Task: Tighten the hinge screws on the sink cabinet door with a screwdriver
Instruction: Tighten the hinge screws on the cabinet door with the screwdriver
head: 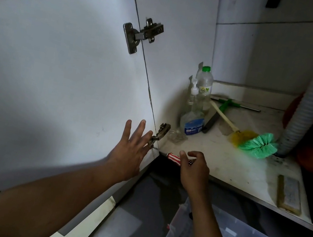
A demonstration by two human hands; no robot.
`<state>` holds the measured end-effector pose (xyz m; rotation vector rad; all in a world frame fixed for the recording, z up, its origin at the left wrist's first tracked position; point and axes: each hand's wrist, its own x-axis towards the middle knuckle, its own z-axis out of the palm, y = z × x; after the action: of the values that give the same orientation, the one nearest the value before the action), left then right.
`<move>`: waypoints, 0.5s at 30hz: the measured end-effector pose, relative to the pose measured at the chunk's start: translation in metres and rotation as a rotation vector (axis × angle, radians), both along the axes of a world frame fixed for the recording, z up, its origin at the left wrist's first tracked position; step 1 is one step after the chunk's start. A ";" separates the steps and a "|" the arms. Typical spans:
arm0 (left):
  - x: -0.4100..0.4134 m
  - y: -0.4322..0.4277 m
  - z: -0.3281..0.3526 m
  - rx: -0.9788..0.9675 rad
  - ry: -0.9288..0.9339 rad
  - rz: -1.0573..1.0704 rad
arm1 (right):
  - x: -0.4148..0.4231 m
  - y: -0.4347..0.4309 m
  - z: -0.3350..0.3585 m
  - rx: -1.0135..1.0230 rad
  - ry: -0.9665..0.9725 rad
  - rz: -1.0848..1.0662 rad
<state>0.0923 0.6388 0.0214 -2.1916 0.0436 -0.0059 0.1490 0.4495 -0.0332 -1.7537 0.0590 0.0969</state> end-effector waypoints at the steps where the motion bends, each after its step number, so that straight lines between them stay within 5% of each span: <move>1: 0.000 0.000 0.000 0.003 -0.002 -0.001 | 0.001 -0.001 0.000 0.024 -0.010 0.032; 15: 0.001 0.001 -0.002 0.011 -0.007 -0.001 | -0.002 -0.006 -0.014 0.181 0.157 0.014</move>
<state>0.0931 0.6401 0.0194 -2.1802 0.0409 -0.0134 0.1472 0.4430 -0.0468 -1.5633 0.1483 0.2429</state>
